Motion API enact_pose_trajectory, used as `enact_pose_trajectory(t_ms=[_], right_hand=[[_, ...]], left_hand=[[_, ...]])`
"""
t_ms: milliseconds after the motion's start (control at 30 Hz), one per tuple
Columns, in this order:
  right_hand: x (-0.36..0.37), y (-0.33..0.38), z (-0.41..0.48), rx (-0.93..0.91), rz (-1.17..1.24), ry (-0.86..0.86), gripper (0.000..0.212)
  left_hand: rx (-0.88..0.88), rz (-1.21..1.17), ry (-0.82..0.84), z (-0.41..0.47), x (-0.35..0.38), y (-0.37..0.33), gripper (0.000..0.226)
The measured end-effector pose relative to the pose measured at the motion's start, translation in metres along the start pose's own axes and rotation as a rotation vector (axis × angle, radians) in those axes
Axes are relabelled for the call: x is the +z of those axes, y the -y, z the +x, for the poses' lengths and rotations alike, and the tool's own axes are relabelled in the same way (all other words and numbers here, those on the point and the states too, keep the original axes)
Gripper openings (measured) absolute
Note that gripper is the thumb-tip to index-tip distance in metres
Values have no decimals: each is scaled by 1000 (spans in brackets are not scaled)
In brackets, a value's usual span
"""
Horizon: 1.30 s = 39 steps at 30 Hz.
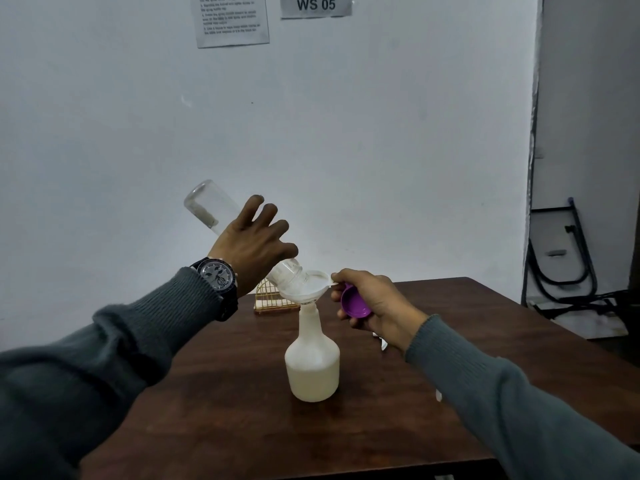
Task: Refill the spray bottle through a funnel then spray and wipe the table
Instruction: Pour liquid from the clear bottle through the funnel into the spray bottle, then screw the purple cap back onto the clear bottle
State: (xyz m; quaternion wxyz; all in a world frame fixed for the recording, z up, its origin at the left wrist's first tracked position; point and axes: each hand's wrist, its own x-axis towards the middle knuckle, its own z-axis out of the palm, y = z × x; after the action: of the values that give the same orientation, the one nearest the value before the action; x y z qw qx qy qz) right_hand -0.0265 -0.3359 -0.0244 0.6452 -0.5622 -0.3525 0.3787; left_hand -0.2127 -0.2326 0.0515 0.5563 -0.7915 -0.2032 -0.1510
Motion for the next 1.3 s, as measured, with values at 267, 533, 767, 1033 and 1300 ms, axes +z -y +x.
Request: enact_pose_trajectory(t_ms=[267, 533, 767, 1033, 1300], right_hand=[[-3, -2, -1, 13, -5, -4, 18], [-8, -3, -3, 25, -14, 34, 18], [-12, -5, -4, 22, -6, 21, 27], [-18, -7, -5, 59, 7, -8, 34], [-33, -12, -20, 121, 67, -2, 20]], left_hand=[[39, 55, -39, 11, -5, -6, 48], [-141, -123, 72, 12, -8, -10, 61], [-346, -286, 243, 5, -9, -7, 69], [-478, -575, 265, -19, -1, -7, 64], [-756, -920, 132, -82, -25, -18, 46]])
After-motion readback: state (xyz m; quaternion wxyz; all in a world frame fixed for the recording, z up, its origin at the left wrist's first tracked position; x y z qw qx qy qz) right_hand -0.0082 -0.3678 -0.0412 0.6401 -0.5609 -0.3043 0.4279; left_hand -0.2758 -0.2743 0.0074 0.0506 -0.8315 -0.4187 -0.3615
